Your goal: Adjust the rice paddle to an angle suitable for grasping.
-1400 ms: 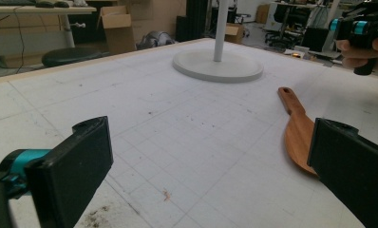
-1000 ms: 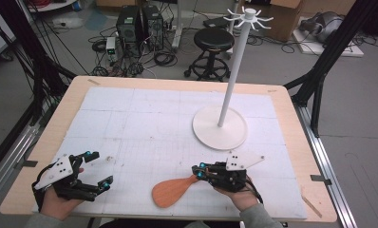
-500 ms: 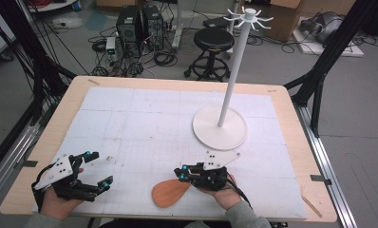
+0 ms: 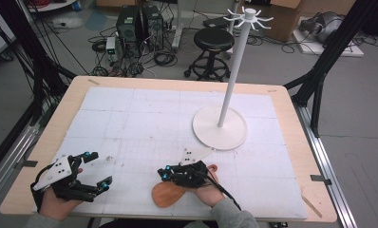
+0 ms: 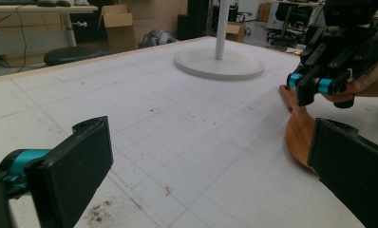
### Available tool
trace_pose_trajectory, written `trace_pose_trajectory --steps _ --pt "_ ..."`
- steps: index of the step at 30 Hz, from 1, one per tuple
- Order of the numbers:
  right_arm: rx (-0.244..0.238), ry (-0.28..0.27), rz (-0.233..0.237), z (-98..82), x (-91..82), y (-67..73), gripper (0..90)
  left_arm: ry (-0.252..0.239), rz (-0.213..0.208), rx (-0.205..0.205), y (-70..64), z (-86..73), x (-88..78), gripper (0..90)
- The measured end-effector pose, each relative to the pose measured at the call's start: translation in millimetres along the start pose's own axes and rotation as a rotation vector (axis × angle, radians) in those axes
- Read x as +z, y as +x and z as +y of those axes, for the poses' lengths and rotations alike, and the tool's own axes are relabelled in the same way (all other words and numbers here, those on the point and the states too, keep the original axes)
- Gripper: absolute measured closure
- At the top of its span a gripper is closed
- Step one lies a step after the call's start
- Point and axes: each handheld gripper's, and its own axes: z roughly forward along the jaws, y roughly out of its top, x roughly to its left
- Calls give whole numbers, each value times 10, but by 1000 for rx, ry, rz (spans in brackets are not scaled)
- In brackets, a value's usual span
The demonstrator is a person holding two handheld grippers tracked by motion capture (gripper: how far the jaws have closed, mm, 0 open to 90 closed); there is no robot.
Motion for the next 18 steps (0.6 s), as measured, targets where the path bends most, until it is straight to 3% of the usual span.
trace_pose_trajectory --steps 10,18 --pt "-32 142 16 -2 322 36 892 1 11 -1 -4 -8 -41 18" --pt "-27 166 14 13 382 37 892 1 22 -4 -6 -15 -79 18"
